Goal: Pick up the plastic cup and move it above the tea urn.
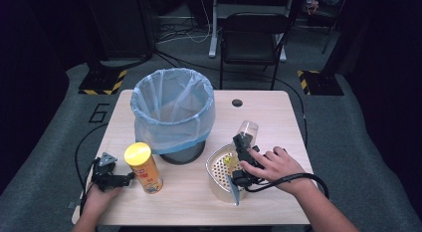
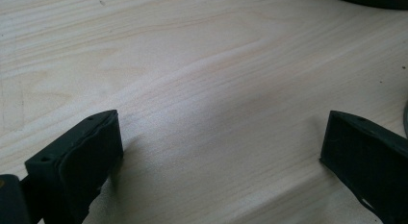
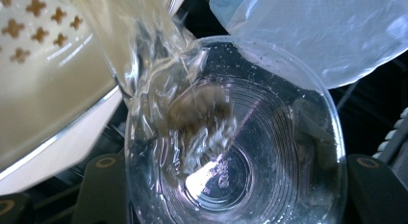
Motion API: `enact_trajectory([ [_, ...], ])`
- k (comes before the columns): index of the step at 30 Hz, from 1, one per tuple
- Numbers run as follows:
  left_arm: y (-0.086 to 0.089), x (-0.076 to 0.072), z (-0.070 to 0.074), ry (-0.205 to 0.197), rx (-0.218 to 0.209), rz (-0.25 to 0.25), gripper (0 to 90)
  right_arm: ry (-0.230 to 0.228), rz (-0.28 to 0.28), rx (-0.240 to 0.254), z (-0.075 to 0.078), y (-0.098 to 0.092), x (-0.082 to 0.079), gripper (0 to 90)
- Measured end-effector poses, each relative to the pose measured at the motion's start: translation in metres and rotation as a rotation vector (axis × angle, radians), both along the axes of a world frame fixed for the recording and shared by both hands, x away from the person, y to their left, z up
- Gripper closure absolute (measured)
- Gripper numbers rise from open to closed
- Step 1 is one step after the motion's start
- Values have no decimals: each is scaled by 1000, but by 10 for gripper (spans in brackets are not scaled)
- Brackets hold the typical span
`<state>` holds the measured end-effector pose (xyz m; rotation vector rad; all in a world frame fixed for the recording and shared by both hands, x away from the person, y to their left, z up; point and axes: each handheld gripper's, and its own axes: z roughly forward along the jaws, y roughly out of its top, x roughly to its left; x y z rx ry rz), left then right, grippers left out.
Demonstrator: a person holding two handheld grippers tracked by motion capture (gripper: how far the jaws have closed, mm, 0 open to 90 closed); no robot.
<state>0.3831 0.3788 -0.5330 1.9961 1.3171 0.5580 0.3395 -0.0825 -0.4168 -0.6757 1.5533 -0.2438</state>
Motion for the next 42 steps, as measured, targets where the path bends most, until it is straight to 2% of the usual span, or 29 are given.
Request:
enact_trajectory([
  [1, 0, 0, 0, -1, 0, 0, 6, -11, 0, -9, -1, 0, -1, 381],
  [2, 0, 0, 0, 0, 0, 0, 7, 2, -10, -15, -4, -1, -3, 381],
  [3, 0, 0, 0, -1, -1, 0, 7, -7, 3, 21, -8, -2, -3, 381],
  [4, 0, 0, 0, -1, -1, 0, 7, -11, -4, -17, -6, -1, -4, 381],
  [7, 0, 0, 0, 0, 0, 0, 7, -28, -4, -39, -7, 0, -6, 380],
  [24, 0, 0, 0, 0, -1, 0, 6, -40, -5, -27, -6, 3, -5, 380],
  [25, 0, 0, 0, 0, 0, 0, 7, -51, 4, -19, -6, 3, -6, 380],
  [26, 0, 0, 0, -1, -1, 0, 6, -87, 28, -21, -2, 5, -5, 380],
  [27, 0, 0, 0, 0, 0, 0, 7, -93, 27, -19, -3, 5, -5, 380],
  [29, 0, 0, 0, -1, -1, 0, 7, -90, 26, -14, -2, 5, -6, 380],
  [30, 0, 0, 0, 0, 0, 0, 7, -43, -3, -25, -5, 3, -5, 380],
  [31, 0, 0, 0, 0, 0, 0, 7, -90, 26, -13, -2, 5, -5, 380],
  [38, 0, 0, 0, -1, -1, 0, 7, -88, 27, -15, -2, 5, -5, 380],
  [39, 0, 0, 0, -1, -1, 0, 7, -39, -3, -26, -4, 3, -5, 380],
  [42, 0, 0, 0, 0, 0, 0, 7, -41, -5, -22, -3, 3, -5, 380],
])
